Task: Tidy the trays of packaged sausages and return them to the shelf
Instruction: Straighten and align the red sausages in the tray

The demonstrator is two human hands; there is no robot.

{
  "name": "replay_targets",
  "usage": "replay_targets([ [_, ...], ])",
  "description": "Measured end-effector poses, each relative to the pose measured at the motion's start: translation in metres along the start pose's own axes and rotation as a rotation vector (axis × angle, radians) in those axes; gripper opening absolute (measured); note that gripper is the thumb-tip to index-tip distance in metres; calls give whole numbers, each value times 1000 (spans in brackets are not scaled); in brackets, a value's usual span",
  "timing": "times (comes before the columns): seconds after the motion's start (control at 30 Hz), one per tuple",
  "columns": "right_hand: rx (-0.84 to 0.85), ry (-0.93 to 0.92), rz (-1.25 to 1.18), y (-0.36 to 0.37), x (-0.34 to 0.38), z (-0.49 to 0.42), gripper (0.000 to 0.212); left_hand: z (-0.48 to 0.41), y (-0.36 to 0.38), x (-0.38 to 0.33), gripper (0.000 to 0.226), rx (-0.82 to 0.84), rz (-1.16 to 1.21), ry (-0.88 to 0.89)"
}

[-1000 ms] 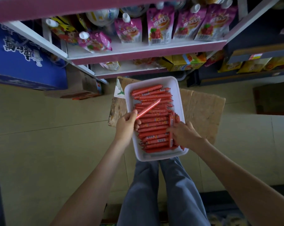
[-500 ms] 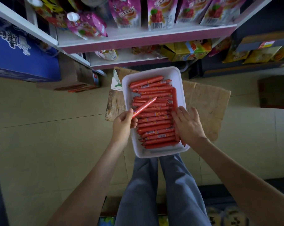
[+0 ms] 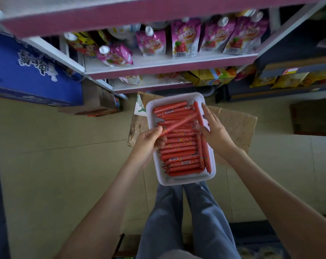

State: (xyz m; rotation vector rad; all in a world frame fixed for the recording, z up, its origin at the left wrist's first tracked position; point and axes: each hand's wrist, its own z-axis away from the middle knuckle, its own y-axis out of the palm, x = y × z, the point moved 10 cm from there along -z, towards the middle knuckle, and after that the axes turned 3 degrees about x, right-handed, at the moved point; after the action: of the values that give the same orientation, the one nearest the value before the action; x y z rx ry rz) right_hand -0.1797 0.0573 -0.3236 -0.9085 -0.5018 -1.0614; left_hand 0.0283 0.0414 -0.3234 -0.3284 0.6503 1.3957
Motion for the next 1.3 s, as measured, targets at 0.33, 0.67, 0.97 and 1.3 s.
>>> replay_targets([
  [0.33,-181,-280,-358,-147,200,113,23,127,60,-177,30,175,-76,258],
  [0.67,-248,-592,282,-174,347,178,19,247,94,-312,18,174,-122,641],
  [0.97,-311,-810,-27,-189,425,222,27,367,125,-385,18,0,-488,1378],
  [1.3,-602,-1313,229,-191,478,323,32,419,135,-385,31,-418,-779,1830],
])
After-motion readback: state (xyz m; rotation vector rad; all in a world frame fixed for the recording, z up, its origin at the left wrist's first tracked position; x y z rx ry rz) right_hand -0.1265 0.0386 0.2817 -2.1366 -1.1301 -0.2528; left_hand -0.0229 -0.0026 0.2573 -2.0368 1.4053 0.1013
